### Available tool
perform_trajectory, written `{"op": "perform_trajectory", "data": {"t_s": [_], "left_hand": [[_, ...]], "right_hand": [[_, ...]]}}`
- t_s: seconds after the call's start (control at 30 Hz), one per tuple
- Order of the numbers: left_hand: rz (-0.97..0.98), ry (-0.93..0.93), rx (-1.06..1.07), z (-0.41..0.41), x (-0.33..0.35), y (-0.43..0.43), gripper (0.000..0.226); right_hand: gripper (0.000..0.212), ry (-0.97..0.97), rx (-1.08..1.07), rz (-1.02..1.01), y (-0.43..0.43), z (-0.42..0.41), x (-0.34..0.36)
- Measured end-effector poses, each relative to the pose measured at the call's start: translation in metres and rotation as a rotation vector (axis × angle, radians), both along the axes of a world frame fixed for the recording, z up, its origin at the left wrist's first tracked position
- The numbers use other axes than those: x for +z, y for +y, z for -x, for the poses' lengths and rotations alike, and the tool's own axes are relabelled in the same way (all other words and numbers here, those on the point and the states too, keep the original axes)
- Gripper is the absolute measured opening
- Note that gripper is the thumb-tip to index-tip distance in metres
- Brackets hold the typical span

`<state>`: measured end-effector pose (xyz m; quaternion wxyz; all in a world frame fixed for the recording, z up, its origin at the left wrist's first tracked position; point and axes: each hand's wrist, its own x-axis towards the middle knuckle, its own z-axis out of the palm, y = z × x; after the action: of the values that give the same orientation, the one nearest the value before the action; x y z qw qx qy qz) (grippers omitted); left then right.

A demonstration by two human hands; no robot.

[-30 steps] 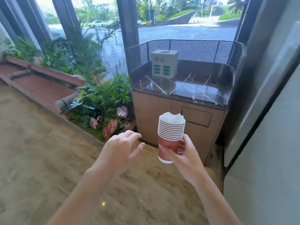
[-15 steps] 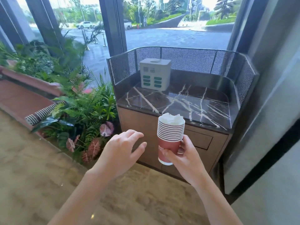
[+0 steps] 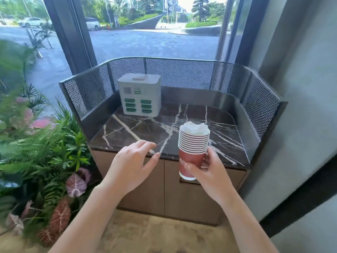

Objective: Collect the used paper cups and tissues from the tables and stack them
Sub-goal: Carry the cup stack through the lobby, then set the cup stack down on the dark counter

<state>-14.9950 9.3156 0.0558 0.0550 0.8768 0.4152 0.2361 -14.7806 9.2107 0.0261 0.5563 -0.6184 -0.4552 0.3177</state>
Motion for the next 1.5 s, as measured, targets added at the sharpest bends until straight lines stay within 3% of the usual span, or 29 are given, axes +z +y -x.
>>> {"op": "perform_trajectory", "data": {"t_s": [0.47, 0.83, 1.17, 1.5], "left_hand": [[0.018, 0.147, -0.080, -0.166, -0.021, 0.213, 0.040], [0.064, 0.120, -0.043, -0.227, -0.024, 0.332, 0.048], [0.166, 0.177, -0.190, -0.271, -0.073, 0.400, 0.042], [0.287, 0.236, -0.271, -0.270, -0.132, 0.407, 0.038]], "right_hand": [[0.043, 0.092, -0.088, 0.038, 0.213, -0.153, -0.037], [0.048, 0.031, -0.065, 0.027, 0.340, -0.214, -0.029], [0.053, 0.067, -0.164, 0.115, 0.380, -0.240, -0.073], [0.063, 0.143, -0.268, 0.207, 0.376, -0.225, -0.140]]}}
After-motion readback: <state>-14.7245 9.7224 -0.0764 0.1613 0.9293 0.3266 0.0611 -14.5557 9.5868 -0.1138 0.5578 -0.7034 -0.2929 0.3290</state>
